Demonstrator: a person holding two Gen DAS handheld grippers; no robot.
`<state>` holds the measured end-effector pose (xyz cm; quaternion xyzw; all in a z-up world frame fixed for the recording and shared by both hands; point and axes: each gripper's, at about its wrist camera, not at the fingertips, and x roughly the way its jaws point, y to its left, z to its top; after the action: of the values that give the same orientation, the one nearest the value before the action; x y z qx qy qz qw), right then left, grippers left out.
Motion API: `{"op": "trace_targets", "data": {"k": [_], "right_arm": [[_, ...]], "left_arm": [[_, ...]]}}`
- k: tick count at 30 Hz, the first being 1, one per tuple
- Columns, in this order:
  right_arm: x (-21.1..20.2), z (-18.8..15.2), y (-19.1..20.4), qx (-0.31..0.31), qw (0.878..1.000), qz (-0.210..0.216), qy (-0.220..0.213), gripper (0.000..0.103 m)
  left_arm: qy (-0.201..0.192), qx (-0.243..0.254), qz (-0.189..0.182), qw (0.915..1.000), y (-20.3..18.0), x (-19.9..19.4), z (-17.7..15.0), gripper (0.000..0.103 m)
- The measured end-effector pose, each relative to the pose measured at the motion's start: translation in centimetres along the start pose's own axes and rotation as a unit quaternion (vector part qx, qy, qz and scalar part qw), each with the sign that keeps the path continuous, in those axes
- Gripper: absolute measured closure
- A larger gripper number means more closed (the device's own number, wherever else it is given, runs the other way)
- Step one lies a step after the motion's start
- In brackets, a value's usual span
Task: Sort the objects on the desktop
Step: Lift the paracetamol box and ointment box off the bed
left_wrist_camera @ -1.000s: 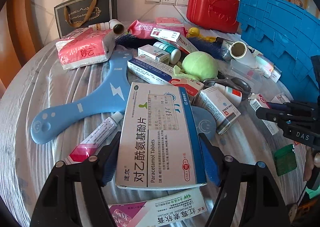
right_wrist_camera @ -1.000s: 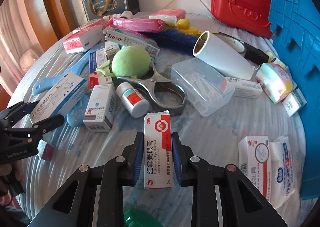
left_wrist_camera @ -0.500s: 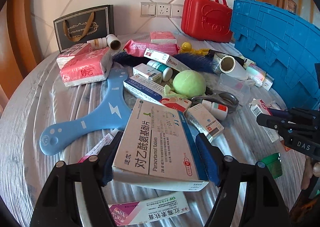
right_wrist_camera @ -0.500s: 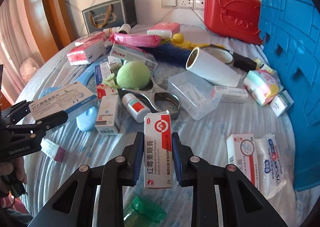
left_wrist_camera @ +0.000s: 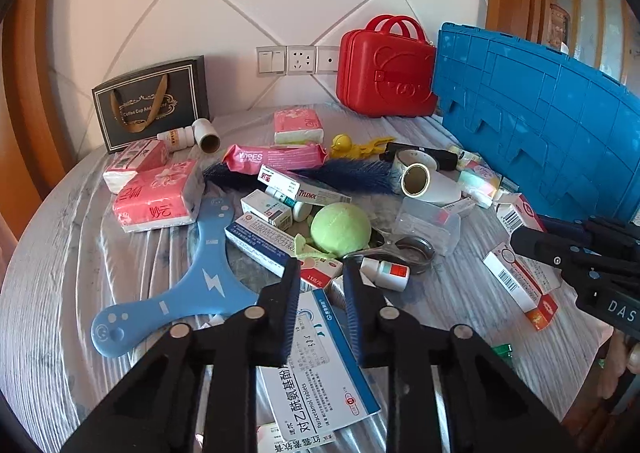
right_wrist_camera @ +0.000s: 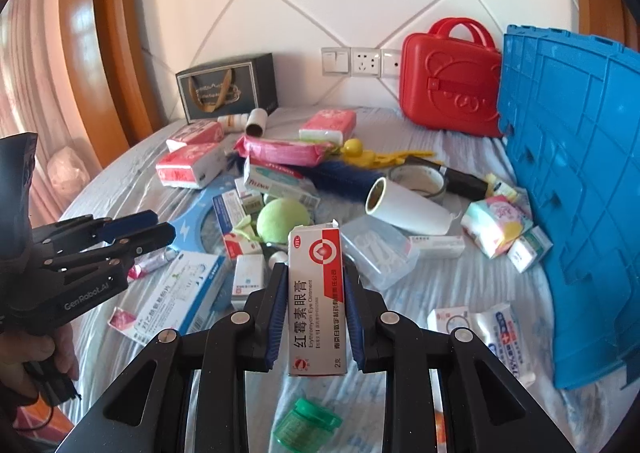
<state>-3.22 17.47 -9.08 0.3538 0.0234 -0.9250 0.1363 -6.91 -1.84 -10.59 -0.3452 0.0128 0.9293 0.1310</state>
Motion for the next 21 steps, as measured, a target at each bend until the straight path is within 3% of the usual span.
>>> {"op": "trace_targets", "data": {"k": [6,10,12,14,18,21], "right_arm": [[-0.7,-0.1,0.0,0.001,1.0,-0.005,-0.003,0.076],[-0.7,-0.3,-0.1,0.003,1.0,-0.011,-0.001,0.076],[-0.4,-0.4,-0.2,0.006,1.0,-0.011,0.003,0.076],[-0.3,-0.6,-0.3,0.007,1.0,-0.011,0.004,0.076],[-0.3,-0.7,-0.4,0.005,1.0,-0.015,0.008,0.076],[-0.2,-0.7,-0.7,0.006,1.0,-0.018,0.011,0.076]], "left_arm": [[-0.001,-0.01,0.012,0.9999,0.9,-0.2,-0.2,0.086],[0.033,-0.011,0.014,0.9993,1.3,0.7,-1.2,0.086],[0.058,-0.013,0.02,0.998,1.1,1.8,-2.2,0.076],[0.077,-0.019,0.017,0.9967,1.1,2.9,-3.3,0.047],[0.104,-0.022,0.022,0.9941,0.9,4.6,-4.8,0.043],[0.116,-0.028,0.033,0.9924,1.1,5.4,-5.3,0.032]]}}
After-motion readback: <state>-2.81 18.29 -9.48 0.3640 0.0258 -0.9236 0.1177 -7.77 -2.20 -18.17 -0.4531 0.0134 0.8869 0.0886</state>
